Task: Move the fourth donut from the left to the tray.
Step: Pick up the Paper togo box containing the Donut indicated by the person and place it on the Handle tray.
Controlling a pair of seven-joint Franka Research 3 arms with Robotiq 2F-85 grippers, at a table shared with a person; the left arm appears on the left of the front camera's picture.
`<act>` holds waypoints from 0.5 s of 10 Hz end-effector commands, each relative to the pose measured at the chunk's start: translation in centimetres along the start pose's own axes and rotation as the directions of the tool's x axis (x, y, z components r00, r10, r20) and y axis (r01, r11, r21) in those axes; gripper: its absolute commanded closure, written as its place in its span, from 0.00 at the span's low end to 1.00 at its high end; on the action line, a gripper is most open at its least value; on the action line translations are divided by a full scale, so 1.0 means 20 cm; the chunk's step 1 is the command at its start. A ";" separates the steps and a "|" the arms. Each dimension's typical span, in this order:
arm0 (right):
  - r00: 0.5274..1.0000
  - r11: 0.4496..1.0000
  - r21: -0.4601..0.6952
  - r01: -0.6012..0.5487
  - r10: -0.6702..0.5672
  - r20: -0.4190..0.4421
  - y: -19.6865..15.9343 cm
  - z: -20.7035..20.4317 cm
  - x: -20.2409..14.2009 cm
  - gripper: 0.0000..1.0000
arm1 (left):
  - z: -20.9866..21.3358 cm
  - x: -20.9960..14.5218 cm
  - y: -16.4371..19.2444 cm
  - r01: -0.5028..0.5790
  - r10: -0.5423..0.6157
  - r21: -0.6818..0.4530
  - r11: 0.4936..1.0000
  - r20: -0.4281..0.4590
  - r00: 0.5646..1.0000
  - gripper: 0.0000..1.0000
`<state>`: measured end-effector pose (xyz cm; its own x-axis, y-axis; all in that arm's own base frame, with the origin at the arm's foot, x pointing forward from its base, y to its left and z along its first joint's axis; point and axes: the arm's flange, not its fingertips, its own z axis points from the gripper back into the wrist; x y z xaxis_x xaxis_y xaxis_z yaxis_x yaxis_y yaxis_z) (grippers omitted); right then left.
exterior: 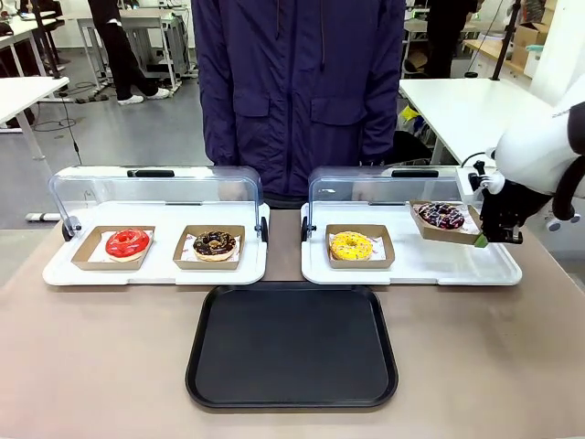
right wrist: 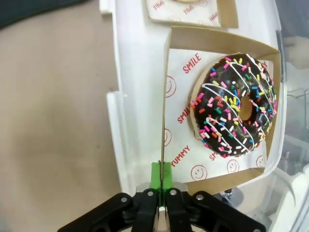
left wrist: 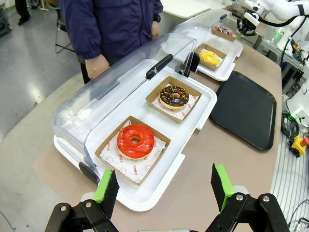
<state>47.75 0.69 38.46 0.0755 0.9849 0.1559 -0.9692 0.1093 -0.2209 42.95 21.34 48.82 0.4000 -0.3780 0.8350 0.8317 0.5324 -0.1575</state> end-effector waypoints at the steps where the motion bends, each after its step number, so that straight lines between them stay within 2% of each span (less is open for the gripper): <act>1: 0.999 0.999 -0.008 0.040 -0.040 -0.034 0.11 0.06 0.11 0.98 | 0.01 0.01 -0.01 0.007 -0.007 -0.003 1.000 0.008 1.000 0.00; 5: 0.997 0.998 -0.053 0.040 -0.044 -0.067 0.43 0.12 0.41 0.98 | 0.01 0.01 -0.01 0.007 -0.007 -0.003 1.000 0.008 1.000 0.00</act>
<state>41.14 8.01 39.54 0.1134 0.9857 0.1243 -0.9635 0.1397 -0.2284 42.95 21.34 48.82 0.4000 -0.3779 0.8349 0.8317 0.5325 -0.1574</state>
